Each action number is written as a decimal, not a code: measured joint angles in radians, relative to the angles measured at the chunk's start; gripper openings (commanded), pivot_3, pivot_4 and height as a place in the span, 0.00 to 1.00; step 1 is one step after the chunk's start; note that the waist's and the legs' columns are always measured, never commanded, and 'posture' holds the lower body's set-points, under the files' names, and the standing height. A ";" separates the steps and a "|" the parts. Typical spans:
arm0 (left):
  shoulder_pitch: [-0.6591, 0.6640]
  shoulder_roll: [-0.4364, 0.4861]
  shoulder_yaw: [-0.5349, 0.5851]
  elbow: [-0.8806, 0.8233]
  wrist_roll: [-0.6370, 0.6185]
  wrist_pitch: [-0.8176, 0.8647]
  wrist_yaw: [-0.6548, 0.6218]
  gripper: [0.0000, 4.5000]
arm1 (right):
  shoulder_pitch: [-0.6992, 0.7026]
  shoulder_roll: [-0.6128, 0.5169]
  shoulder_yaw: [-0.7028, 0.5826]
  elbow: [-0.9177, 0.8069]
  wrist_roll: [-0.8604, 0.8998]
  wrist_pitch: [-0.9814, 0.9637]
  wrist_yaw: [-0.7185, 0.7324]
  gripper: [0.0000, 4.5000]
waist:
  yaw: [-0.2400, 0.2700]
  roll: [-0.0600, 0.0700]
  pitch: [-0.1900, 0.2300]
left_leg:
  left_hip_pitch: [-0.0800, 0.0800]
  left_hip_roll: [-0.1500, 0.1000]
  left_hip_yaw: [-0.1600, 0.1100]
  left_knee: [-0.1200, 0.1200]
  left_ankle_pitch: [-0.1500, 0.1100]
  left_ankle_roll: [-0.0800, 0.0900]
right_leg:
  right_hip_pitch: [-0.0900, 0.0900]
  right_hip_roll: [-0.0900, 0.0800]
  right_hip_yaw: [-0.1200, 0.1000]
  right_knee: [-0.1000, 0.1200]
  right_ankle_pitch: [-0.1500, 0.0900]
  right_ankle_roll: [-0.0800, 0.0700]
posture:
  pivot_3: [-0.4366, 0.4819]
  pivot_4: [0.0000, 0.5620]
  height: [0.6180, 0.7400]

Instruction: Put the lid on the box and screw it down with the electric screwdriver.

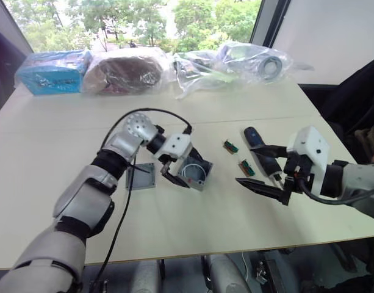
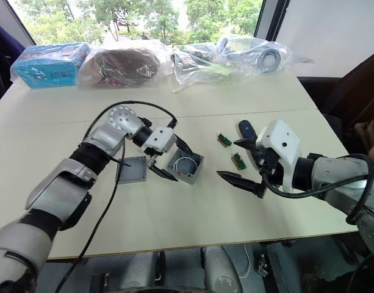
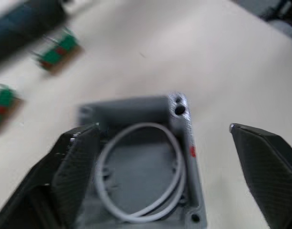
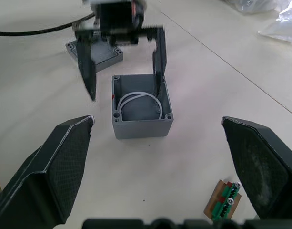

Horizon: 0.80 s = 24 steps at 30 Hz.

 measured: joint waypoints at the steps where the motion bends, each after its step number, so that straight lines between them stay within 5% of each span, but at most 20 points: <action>1: 0.032 0.040 0.040 -0.071 -0.018 0.053 0.020 0.99 | -0.007 0.000 0.008 0.004 0.000 0.000 0.004 1.00 | -0.003 0.000 0.000 | 0.001 0.000 0.000 0.000 0.000 0.001 | 0.000 0.000 0.000 0.001 0.000 0.001 | 0.48 0.27 1.00; 8: 0.224 0.161 0.181 -0.378 -0.051 0.359 0.192 0.99 | -0.053 0.000 0.050 0.033 -0.005 -0.007 0.036 1.00 | 0.016 0.000 0.000 | 0.002 -0.001 -0.002 0.002 0.000 0.001 | 0.000 0.000 -0.002 0.009 -0.002 0.002 | 0.48 0.27 1.00; 14: 0.567 0.241 0.467 -0.837 -0.057 0.851 0.632 0.99 | -0.140 0.013 0.155 0.109 -0.051 -0.043 0.084 1.00 | -0.014 -0.001 0.001 | 0.006 0.000 -0.001 0.001 -0.001 0.001 | 0.000 0.000 -0.001 0.013 -0.005 0.006 | 0.48 0.27 1.00; 24: 0.733 0.290 0.611 -1.070 -0.156 1.098 0.798 0.99 | -0.162 0.096 0.226 0.158 -0.135 -0.072 0.056 1.00 | 0.004 -0.001 0.001 | 0.006 -0.001 -0.002 0.001 0.000 0.001 | 0.001 -0.001 -0.002 0.013 -0.008 0.004 | 0.48 0.27 1.00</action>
